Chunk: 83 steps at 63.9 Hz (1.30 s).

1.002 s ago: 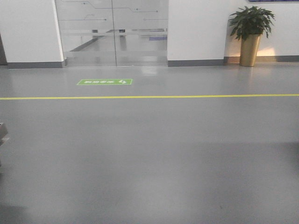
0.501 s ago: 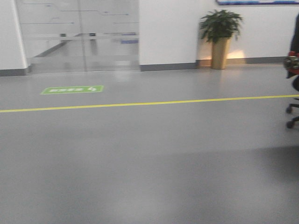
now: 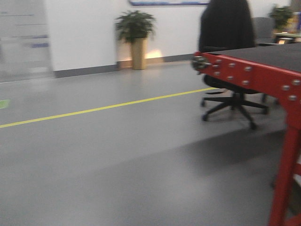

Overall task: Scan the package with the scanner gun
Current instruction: 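Turn the base toward the red table and approach it, then move the left gripper above the small cardboard box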

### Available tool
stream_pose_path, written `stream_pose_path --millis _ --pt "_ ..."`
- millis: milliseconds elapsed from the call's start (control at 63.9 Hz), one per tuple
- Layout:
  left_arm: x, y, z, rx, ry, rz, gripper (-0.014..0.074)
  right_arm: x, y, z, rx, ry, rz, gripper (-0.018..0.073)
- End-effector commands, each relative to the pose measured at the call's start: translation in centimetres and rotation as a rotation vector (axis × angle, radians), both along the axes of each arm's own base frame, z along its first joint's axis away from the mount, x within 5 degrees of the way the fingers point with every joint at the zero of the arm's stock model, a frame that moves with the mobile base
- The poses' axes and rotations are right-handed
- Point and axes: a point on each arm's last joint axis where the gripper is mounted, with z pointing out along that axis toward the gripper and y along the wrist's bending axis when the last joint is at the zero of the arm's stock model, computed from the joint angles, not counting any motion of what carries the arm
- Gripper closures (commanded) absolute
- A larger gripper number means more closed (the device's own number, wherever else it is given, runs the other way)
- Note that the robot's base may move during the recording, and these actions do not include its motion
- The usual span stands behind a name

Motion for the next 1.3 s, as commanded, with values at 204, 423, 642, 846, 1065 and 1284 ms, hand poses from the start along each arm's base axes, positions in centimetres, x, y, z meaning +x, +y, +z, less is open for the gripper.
stream_pose_path --millis 204,423,642,846,1065,1284 --pt "-0.05 0.02 0.25 0.003 -0.022 0.005 0.0707 -0.05 -0.04 0.21 -0.003 -0.024 -0.007 0.0727" --pt "-0.05 0.02 0.25 0.003 -0.022 0.005 0.0707 -0.05 -0.04 0.21 -0.003 -0.024 -0.007 0.0727" --pt "-0.05 0.02 0.25 0.003 -0.022 0.005 0.0707 -0.05 -0.04 0.21 -0.003 -0.024 -0.007 0.0727" --pt "-0.05 0.02 0.25 0.003 -0.022 0.005 0.0707 -0.05 -0.04 0.21 -0.003 -0.024 -0.007 0.0727" --pt "-0.05 0.02 0.25 0.003 -0.022 0.005 0.0707 -0.05 -0.04 0.21 -0.003 -0.024 -0.007 0.0727" --pt "-0.05 0.02 0.25 0.003 -0.022 0.005 0.0707 -0.05 -0.04 0.21 -0.003 -0.024 -0.007 0.0727"
